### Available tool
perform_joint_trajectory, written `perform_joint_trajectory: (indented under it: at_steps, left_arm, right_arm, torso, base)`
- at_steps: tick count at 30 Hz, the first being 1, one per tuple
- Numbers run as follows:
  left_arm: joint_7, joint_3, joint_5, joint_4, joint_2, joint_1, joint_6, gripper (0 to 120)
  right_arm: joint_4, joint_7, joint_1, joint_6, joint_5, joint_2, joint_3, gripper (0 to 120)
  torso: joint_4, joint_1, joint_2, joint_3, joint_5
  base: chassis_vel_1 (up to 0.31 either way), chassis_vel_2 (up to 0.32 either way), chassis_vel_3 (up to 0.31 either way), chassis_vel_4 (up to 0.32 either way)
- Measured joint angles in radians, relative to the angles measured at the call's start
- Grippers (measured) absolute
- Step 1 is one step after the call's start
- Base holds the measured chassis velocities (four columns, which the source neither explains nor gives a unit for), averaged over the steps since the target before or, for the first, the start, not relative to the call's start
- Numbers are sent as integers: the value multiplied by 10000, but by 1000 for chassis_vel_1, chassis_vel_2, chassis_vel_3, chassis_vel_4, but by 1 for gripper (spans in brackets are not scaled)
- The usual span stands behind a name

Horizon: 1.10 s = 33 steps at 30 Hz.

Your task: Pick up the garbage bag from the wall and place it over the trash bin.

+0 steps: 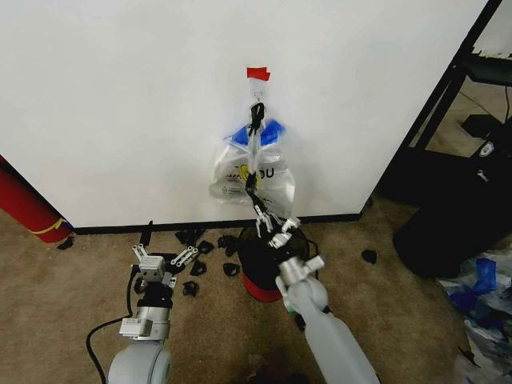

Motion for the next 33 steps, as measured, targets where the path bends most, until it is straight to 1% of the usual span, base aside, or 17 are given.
perform_joint_trajectory:
  at_steps: [6, 7, 12, 14, 20, 21, 27, 30, 33]
  left_arm:
    - [-4, 18, -16, -127, 23, 161, -109, 100]
    - [-4, 18, -16, -127, 23, 161, -109, 100]
    - [-10, 38, -17, -199, 23, 267, -190, 100]
    - [-10, 39, -17, -202, 23, 273, -194, 100]
    - [-29, 17, -17, -304, 53, 403, -250, 100]
    - [-29, 17, -17, -304, 53, 403, -250, 100]
    - [-40, 23, -19, -307, 23, 408, -260, 100]
    - [-40, 29, -19, -299, 16, 400, -262, 100]
    - [-41, 27, -19, -277, 16, 365, -263, 100]
  right_arm:
    - [606, -546, -997, -15, 3, -803, 186, 0]
    - [606, -546, -997, -15, 3, -803, 186, 0]
    - [832, -1146, -1710, -1, -6, -1398, 510, 0]
    - [849, -1190, -1765, 3, 1, -1446, 538, 0]
    - [1208, -1981, -2606, -39, 214, -2344, 922, 0]
    - [1208, -1981, -2606, -39, 214, -2344, 922, 0]
    - [1079, -3055, -2986, -69, 246, -2915, 1318, 0]
    - [923, -3264, -3010, -66, 263, -2985, 1394, 0]
    - [520, -3800, -2982, -64, 238, -3009, 1500, 0]
  torso:
    - [0, 0, 0, 1, 1]
    - [0, 0, 0, 1, 1]
    - [1, 0, 0, 1, 0]
    - [0, 0, 0, 1, 0]
    - [1, 0, 0, 1, 0]
    - [1, 0, 0, 1, 0]
    - [1, 1, -1, 1, -1]
    - [1, 1, -1, 1, 0]
    - [1, 1, -1, 1, 0]
  base:
    - [0, 0, 0, 0]
    - [0, 0, 0, 0]
    - [0, 0, 0, 0]
    - [0, 0, 0, 0]
    - [0, 0, 0, 0]
    - [0, 0, 0, 0]
    - [0, 0, 0, 0]
    - [0, 0, 0, 0]
    - [0, 0, 0, 0]
